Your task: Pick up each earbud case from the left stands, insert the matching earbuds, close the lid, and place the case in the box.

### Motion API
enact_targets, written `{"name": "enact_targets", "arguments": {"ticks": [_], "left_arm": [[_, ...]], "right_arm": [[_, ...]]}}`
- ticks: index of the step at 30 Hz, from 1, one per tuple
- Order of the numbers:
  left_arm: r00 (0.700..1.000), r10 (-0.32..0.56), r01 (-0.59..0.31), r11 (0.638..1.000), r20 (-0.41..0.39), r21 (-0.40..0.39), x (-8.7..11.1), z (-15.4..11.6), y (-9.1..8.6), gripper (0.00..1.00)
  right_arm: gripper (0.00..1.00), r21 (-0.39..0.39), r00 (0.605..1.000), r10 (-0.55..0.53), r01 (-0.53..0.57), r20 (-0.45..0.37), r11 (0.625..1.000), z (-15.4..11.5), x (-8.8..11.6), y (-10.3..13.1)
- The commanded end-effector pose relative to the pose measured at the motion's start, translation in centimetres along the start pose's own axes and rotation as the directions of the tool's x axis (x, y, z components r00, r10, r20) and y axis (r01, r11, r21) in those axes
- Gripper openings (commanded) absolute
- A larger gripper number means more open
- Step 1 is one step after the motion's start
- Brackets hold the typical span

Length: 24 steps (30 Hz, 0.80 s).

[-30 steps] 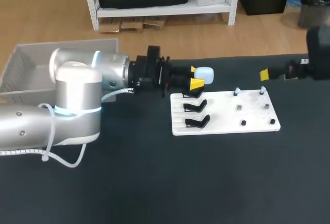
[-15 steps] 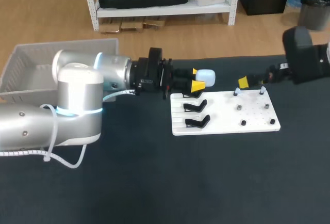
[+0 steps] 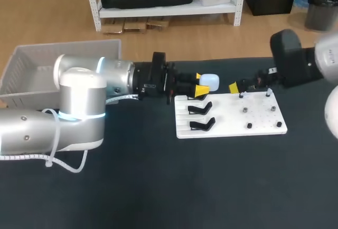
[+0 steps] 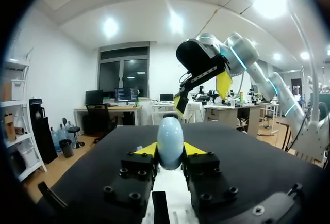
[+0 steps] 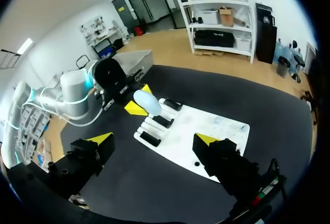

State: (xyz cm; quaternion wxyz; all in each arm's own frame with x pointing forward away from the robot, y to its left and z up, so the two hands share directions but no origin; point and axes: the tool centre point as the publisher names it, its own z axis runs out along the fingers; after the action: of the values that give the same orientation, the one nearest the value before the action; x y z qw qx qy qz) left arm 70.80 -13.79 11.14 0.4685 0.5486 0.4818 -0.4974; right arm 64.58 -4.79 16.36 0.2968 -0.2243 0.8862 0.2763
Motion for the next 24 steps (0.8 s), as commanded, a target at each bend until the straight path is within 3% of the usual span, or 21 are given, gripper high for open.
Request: {"name": "enact_targets", "arguments": {"ticks": [1,13,24], "left_arm": [[1.0,0.006,-0.006,1.0,-0.001,-0.01,0.2,0.2,0.1,0.0],[1.0,0.006,-0.006,1.0,-0.001,-0.01,0.2,0.2,0.1,0.0],[1.0,0.006,-0.006,1.0,-0.001,-0.01,0.2,0.2,0.1,0.0]], "right_arm": [[1.0,0.059,1.0,0.011,-0.01,-0.014,0.998,0.7,-0.2,0.4],[1.0,0.071,0.997,0.027,-0.022,-0.07,0.997,3.8,-0.7,0.7],[1.0,0.075,0.996,0.055,-0.05,-0.067,0.996,5.3,-1.4,0.1]]}}
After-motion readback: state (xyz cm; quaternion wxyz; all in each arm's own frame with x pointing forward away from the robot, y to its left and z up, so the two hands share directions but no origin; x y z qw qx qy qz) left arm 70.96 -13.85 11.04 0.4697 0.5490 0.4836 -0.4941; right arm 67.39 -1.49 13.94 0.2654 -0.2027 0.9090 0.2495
